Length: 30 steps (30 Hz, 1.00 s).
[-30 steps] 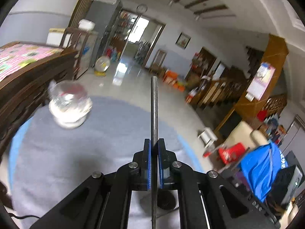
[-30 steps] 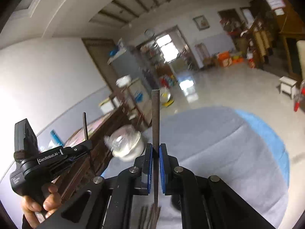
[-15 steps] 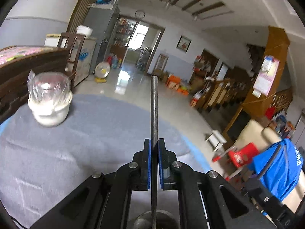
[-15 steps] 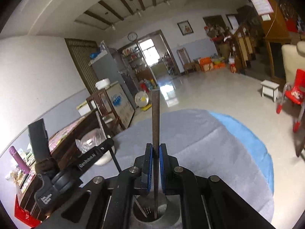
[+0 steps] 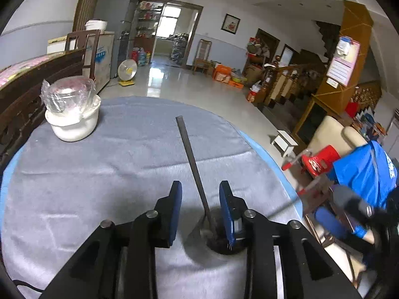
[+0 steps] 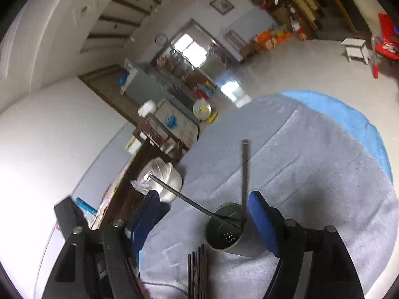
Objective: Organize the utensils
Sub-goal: 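Lift the left tool's chopstick into the grey cup and open while the right tool does likewise, then move both open tools back down over the remaining chopsticks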
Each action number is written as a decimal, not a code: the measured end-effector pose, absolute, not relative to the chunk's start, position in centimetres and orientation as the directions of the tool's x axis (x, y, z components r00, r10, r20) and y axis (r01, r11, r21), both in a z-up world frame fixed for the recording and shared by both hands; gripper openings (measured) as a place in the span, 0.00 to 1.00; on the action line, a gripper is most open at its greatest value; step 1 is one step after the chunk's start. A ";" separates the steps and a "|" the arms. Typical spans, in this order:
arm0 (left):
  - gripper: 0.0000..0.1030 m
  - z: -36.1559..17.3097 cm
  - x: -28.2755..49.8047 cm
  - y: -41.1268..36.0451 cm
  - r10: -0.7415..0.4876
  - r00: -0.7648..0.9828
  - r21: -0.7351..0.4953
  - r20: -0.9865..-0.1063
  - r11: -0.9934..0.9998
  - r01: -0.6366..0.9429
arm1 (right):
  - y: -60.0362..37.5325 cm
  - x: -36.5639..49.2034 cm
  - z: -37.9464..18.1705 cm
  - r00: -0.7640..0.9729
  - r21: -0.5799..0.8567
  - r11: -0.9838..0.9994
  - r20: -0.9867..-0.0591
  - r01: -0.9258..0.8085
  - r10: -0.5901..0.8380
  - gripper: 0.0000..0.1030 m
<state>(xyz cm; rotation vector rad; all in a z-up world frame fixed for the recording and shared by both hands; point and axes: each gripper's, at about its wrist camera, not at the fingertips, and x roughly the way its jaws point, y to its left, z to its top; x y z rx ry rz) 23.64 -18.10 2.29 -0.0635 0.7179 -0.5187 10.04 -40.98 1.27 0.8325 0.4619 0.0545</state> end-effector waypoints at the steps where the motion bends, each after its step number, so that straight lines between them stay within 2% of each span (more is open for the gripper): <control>1: 0.35 2.6 22.8 -17.4 -0.479 0.629 -0.232 -0.612 0.869 0.437 | -41.0 9.1 1.3 0.905 0.732 0.670 -0.359 0.122 0.228 0.76; 5: 0.57 3.6 19.8 -13.6 -0.467 0.636 -0.217 -0.614 0.875 0.433 | -41.0 6.6 1.3 0.920 0.777 0.623 -0.302 0.085 0.251 0.76; 7: 0.61 3.9 18.5 -11.2 -0.429 0.642 -0.183 -0.635 0.892 0.414 | -40.5 5.8 1.3 0.920 0.779 0.623 -0.295 0.076 0.256 0.76; 13: 0.67 3.5 15.7 -4.5 -0.244 0.689 -0.036 -0.682 0.953 0.301 | -37.5 3.7 1.1 0.897 0.729 0.684 -0.326 0.038 0.297 0.75; 20: 0.67 0.0 15.0 0.6 -0.102 0.656 0.035 -0.748 0.981 0.193 | -32.2 3.3 2.5 0.900 0.590 0.805 -0.314 -0.065 0.303 0.74; 21: 0.67 -0.3 15.0 0.9 -0.097 0.649 0.036 -0.754 0.981 0.188 | -31.5 3.6 2.5 0.895 0.573 0.817 -0.324 -0.072 0.307 0.72; 22: 0.67 -0.6 15.1 1.1 -0.098 0.643 0.030 -0.759 0.982 0.185 | -30.8 4.1 2.5 0.886 0.561 0.824 -0.340 -0.077 0.314 0.60; 23: 0.67 -0.7 15.3 1.2 -0.103 0.638 0.021 -0.763 0.983 0.184 | -30.1 4.8 2.1 0.870 0.557 0.826 -0.365 -0.081 0.331 0.40; 24: 0.67 -0.9 15.5 1.3 -0.113 0.627 0.007 -0.771 0.983 0.185 | -29.6 5.6 1.5 0.851 0.555 0.828 -0.397 -0.075 0.343 0.32; 30: 0.67 -3.6 16.4 0.9 -0.183 0.541 -0.067 -0.821 0.972 0.227 | -26.4 9.3 -3.3 0.734 0.542 0.840 -0.571 -0.001 0.369 0.31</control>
